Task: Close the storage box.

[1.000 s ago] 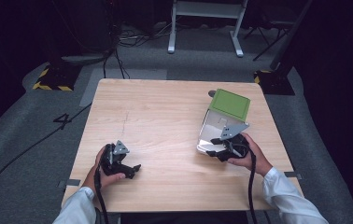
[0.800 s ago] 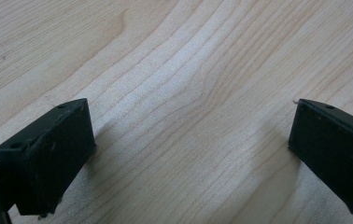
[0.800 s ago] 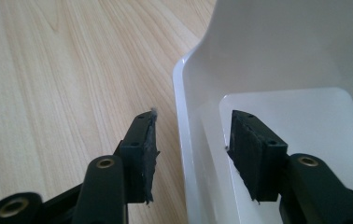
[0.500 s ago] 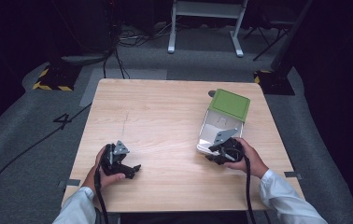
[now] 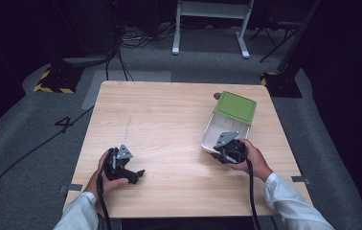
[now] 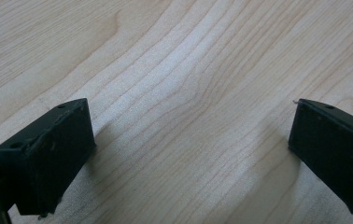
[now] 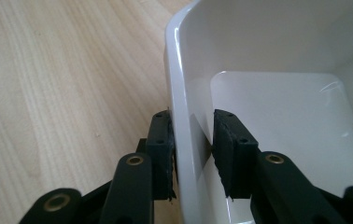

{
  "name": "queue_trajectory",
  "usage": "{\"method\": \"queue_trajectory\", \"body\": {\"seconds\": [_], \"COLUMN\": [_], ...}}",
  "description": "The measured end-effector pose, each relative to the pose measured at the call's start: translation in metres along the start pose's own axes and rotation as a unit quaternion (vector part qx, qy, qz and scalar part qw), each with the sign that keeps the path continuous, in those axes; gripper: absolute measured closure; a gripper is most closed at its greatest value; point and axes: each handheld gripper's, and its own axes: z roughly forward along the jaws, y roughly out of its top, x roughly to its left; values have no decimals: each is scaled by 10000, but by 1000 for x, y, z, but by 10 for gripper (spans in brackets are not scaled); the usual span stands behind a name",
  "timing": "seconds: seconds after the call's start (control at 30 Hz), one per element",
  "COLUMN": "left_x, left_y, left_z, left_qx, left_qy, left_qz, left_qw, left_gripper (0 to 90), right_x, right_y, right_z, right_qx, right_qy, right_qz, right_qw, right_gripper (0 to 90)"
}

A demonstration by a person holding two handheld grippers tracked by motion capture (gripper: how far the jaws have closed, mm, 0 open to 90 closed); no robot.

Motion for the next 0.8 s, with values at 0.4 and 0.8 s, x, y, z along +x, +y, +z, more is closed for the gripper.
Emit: {"method": "queue_trajectory", "body": {"seconds": [0.4,0.8], "left_x": [0,0], "left_y": [0,0], "left_z": [0,0], "left_qx": [1,1], "left_qy": [-12,-13], "left_qz": [19,17], "left_qw": [10000,10000], "left_gripper": [4,4], "right_x": [-31,-61], "right_y": [7,2], "right_z": [7,13], "right_qx": [42,104], "right_qy": [-170,-521], "right_qz": [107,589], "right_qw": [9998,9969], "right_gripper": [708,683]}}
